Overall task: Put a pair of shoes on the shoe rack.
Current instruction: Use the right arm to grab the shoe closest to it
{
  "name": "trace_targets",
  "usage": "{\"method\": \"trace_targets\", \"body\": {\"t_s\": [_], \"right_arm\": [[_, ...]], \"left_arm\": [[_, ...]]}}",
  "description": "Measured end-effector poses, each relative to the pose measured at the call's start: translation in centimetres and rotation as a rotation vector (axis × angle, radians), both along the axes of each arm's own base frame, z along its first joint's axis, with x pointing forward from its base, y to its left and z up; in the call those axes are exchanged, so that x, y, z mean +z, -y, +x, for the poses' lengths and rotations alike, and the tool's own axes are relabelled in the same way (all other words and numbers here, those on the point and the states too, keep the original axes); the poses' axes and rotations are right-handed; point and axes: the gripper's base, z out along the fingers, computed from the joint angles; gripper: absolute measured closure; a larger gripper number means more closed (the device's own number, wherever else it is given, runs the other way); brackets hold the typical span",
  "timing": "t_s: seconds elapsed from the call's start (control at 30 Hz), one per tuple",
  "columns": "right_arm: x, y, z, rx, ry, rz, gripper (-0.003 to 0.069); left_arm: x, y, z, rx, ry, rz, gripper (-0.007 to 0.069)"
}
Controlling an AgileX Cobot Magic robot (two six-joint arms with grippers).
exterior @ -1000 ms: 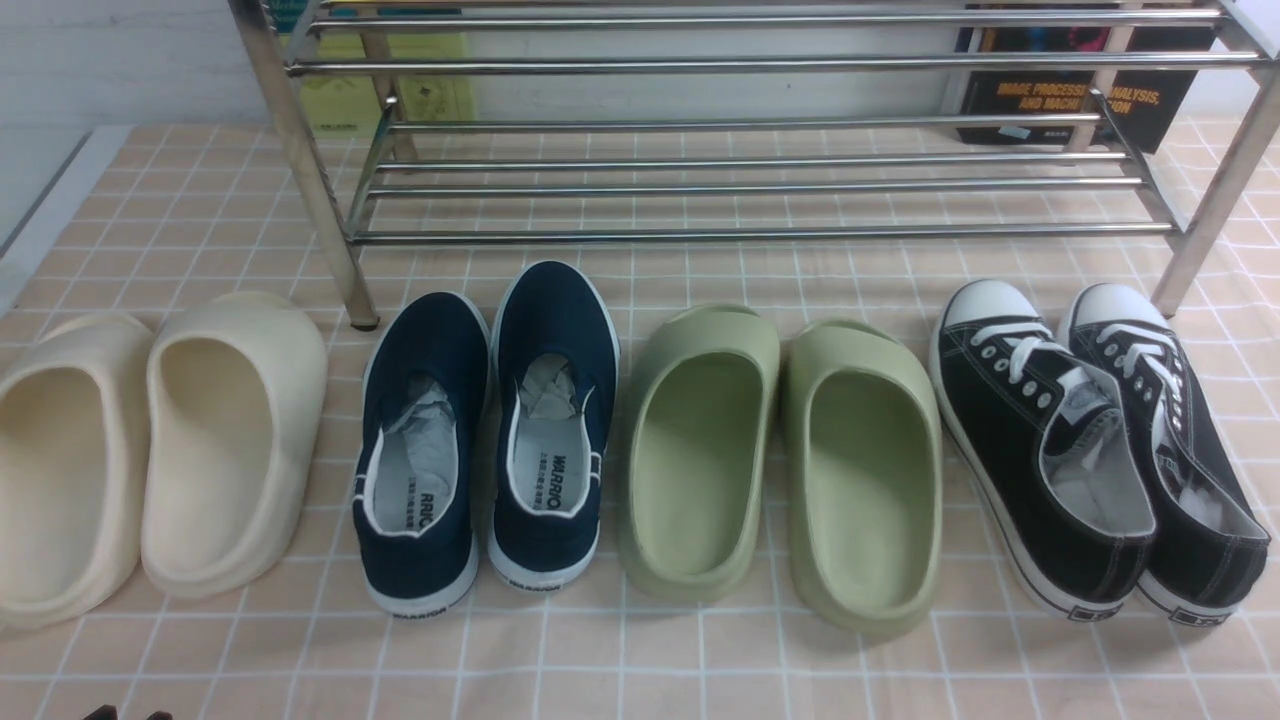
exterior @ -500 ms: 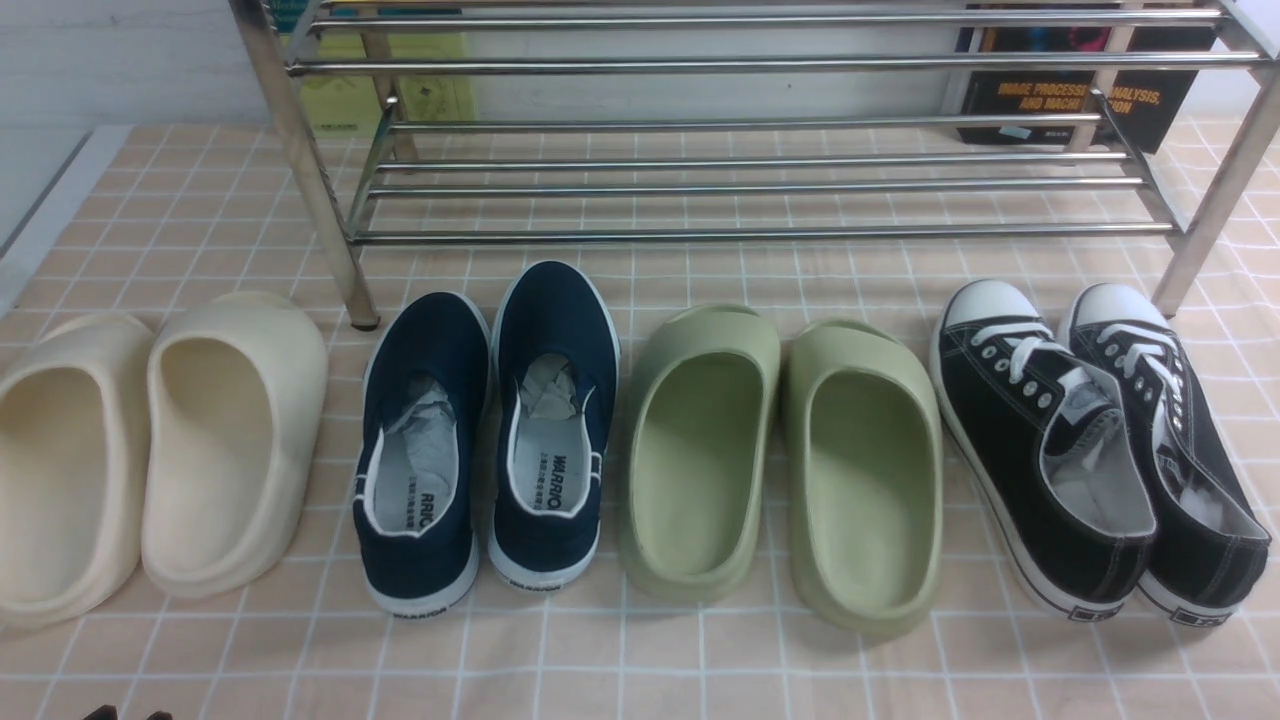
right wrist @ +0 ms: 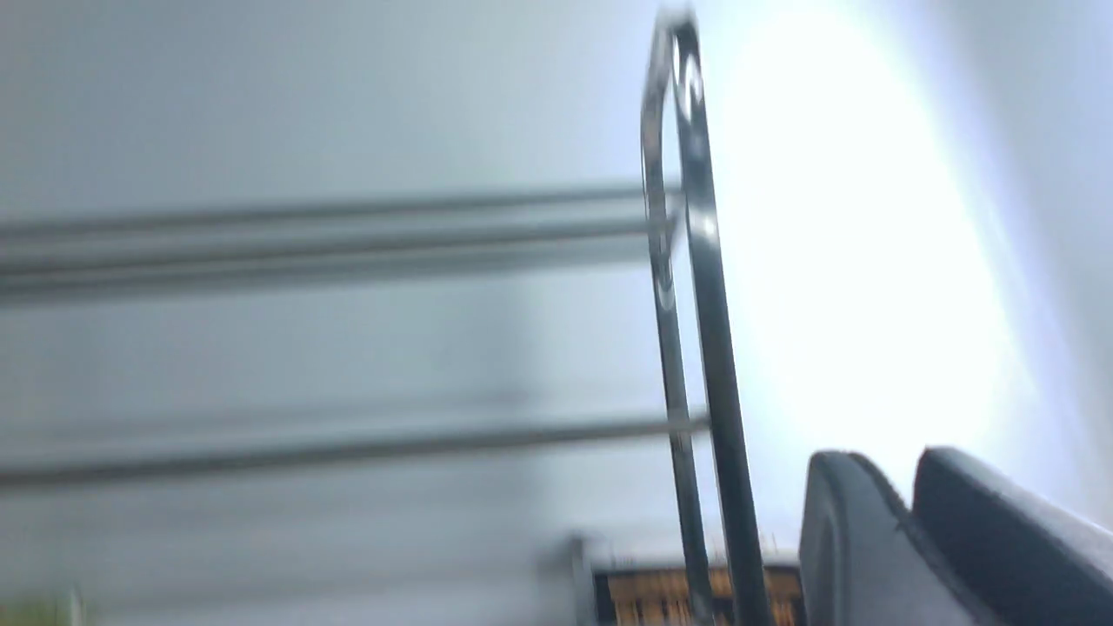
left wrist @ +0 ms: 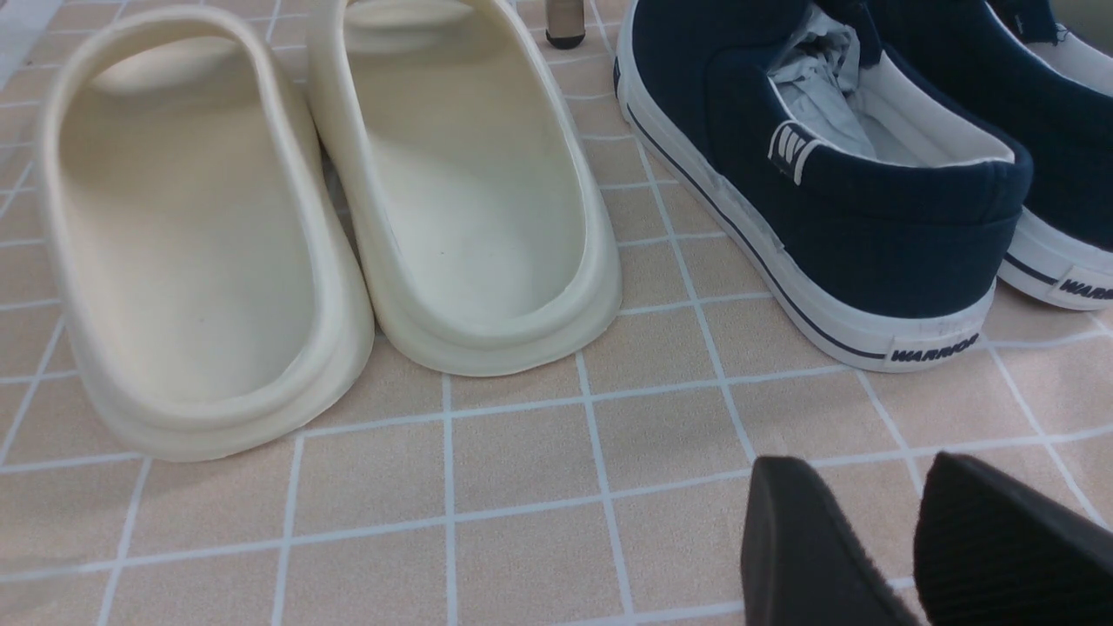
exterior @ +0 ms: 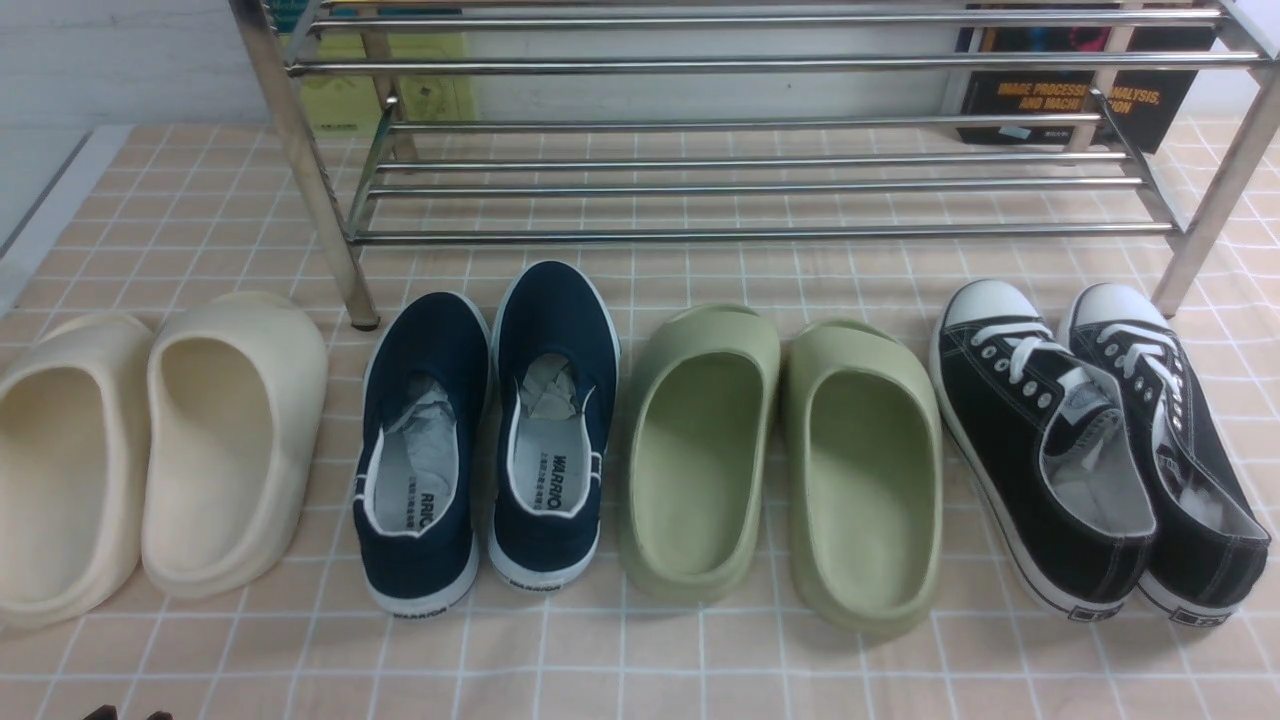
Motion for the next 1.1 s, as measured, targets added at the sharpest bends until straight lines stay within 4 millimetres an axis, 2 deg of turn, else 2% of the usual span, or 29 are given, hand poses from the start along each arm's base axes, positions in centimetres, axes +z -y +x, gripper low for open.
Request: {"method": "trace_targets", "body": {"t_s": [0.2, 0.4, 0.53, 0.63, 0.77, 0.83, 0.9, 1.0, 1.1], "right_arm": [[1.4, 0.0, -1.7, 0.1, 0.254, 0.075, 0.0536], [1.7, -0.4, -1.6, 0.144, 0.223, 0.07, 0.0531], [3.6, -0.6, -1.5, 0.141, 0.146, 0.048, 0.053], [5.7, -0.5, -0.5, 0.132, -0.034, 0.068, 0.054], [7.3, -0.4, 2.0, 0.098, -0.333, 0.07, 0.0612], [7.0, -0.2, 4.0, 0.072, -0.522, 0.059, 0.0658], [6.3, -0.1, 5.5, 0.058, -0.652, 0.059, 0.0673], [4.0, 0.2, 9.0, 0.038, -0.95, 0.08, 0.0678], [2.8, 0.4, 10.7, 0.033, -1.11, 0.104, 0.0678]], "left_arm": [[0.0, 0.0, 0.0, 0.0, 0.0, 0.0, 0.0384], [0.0, 0.0, 0.0, 0.0, 0.0, 0.0, 0.0384], [0.0, 0.0, 0.0, 0.0, 0.0, 0.0, 0.0384], [0.0, 0.0, 0.0, 0.0, 0.0, 0.0, 0.0384], [0.0, 0.0, 0.0, 0.0, 0.0, 0.0, 0.0384], [0.0, 0.0, 0.0, 0.0, 0.0, 0.0, 0.0384], [0.0, 0.0, 0.0, 0.0, 0.0, 0.0, 0.0384], [0.0, 0.0, 0.0, 0.0, 0.0, 0.0, 0.0384], [0.0, 0.0, 0.0, 0.0, 0.0, 0.0, 0.0384]]}}
